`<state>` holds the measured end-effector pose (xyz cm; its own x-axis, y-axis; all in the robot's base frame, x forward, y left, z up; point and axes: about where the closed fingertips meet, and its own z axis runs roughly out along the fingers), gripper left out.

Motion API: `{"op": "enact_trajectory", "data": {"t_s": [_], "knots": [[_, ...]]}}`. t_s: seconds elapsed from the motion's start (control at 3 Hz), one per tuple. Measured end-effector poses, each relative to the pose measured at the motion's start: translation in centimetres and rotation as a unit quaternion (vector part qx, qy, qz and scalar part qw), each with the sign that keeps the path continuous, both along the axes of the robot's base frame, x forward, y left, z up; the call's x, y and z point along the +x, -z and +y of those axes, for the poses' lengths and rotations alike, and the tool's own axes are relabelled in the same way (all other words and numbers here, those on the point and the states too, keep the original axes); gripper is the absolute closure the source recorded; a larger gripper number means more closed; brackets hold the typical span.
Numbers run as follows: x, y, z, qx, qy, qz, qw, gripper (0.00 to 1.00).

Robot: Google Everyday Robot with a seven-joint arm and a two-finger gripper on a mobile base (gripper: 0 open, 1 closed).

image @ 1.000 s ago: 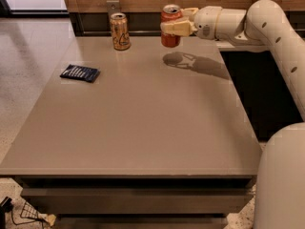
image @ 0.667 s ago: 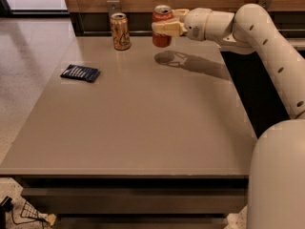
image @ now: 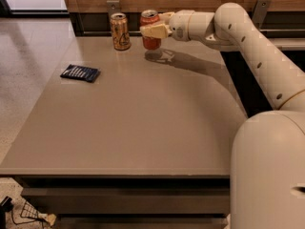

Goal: Move coke can near orange can

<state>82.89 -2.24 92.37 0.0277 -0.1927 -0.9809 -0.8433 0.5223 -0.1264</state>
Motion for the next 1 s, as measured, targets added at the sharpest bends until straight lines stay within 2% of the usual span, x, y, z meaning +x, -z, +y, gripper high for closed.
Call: {"op": "enact_trajectory", "data": {"t_s": [0.67,1.0], "knots": [[2.7,3.6,1.0,0.026,0.006,0.042,0.9988,1.00],[3.0,4.1,1.2,0.028,0.005,0.046,0.9985,0.92]]}}
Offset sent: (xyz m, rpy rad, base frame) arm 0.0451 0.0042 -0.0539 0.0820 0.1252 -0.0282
